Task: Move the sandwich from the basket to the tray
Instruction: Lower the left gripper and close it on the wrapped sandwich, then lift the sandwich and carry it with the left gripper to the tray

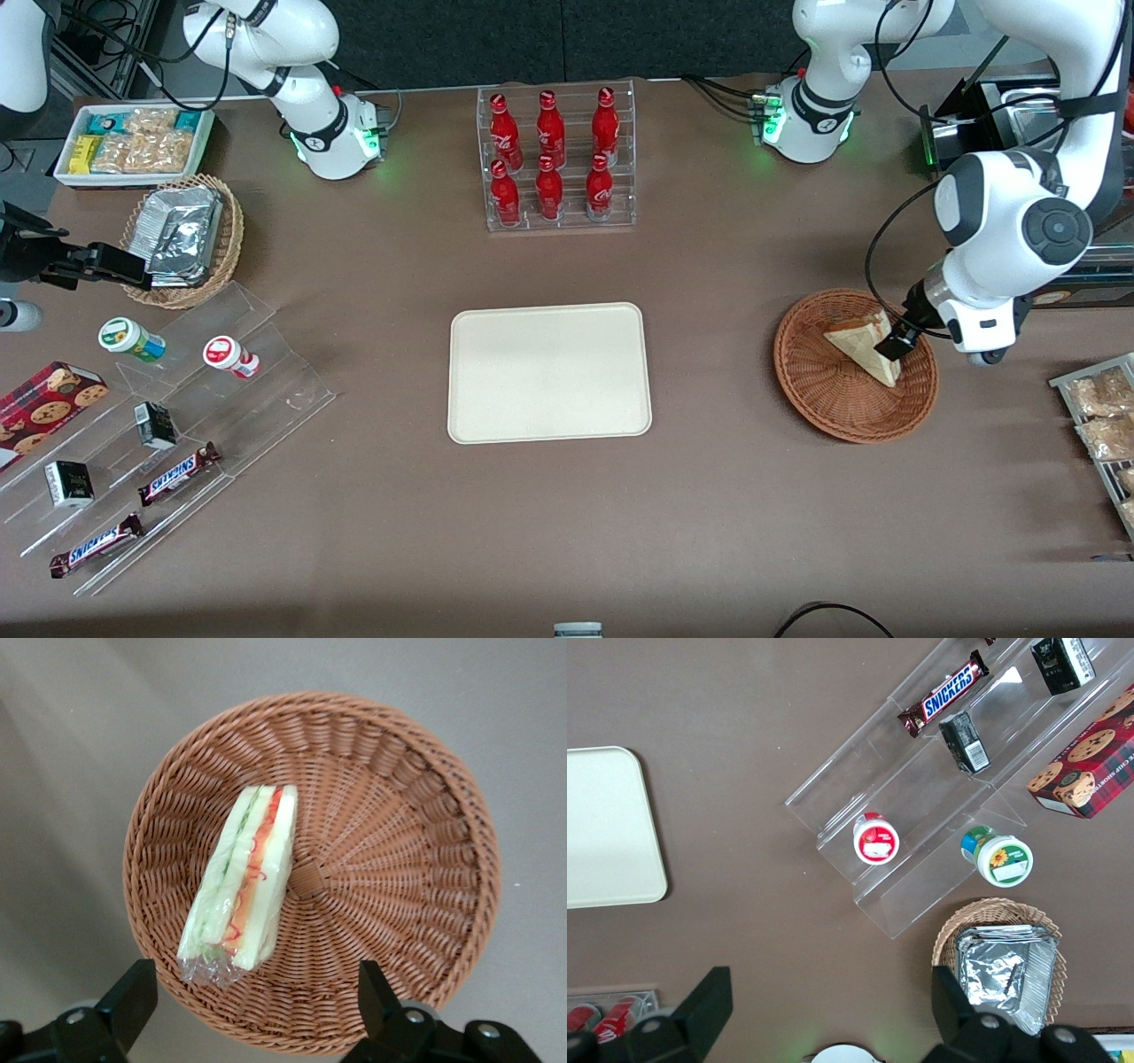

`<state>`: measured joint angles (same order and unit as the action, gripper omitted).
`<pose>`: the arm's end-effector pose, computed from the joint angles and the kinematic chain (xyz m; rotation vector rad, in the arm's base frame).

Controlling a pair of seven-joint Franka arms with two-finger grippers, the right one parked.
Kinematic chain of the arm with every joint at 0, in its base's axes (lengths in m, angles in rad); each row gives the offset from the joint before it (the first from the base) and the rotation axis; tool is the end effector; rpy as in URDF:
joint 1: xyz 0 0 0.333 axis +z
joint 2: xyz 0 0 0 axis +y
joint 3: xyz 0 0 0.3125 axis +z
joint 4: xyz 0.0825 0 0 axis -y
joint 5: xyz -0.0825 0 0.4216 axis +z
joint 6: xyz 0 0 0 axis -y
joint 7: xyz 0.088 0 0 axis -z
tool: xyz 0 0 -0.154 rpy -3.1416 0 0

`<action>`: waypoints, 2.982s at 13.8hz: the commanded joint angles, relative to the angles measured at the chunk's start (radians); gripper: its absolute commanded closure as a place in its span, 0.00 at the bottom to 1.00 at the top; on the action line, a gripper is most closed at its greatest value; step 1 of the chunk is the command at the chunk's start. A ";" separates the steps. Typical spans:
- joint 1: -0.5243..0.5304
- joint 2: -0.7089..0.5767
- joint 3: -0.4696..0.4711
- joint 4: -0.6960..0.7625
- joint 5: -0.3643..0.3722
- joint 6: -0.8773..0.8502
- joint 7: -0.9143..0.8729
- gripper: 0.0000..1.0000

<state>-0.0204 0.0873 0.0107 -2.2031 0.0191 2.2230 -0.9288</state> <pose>0.5583 -0.0041 0.2617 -2.7831 -1.3564 0.0821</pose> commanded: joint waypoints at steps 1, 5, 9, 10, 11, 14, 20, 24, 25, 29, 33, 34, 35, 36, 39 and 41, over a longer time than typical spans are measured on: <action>-0.009 -0.001 0.002 -0.021 0.022 0.023 -0.033 0.00; -0.006 0.009 0.003 -0.084 0.053 0.105 -0.038 0.00; 0.000 0.017 0.003 -0.156 0.054 0.213 -0.038 0.00; 0.000 0.023 0.005 -0.168 0.054 0.231 -0.038 0.00; 0.002 0.029 0.005 -0.176 0.054 0.243 -0.038 0.00; 0.002 0.049 0.006 -0.181 0.054 0.267 -0.038 0.00; 0.002 0.068 0.008 -0.175 0.054 0.268 -0.038 1.00; -0.004 0.013 0.005 -0.110 0.056 0.163 -0.028 1.00; -0.009 -0.010 0.000 -0.052 0.058 0.050 -0.013 1.00; -0.010 -0.009 -0.102 0.273 0.077 -0.365 0.033 1.00; -0.033 0.037 -0.216 0.370 0.073 -0.396 -0.020 1.00; -0.059 0.051 -0.234 0.385 0.074 -0.399 -0.053 1.00; -0.097 0.061 -0.239 0.396 0.074 -0.396 -0.045 1.00; -0.154 0.083 -0.239 0.420 0.074 -0.387 -0.044 1.00; -0.324 0.231 -0.238 0.569 0.097 -0.388 -0.048 1.00; -0.418 0.334 -0.238 0.653 0.100 -0.387 -0.056 1.00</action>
<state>-0.3648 0.2915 -0.2377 -1.6839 0.0972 1.8569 -0.9738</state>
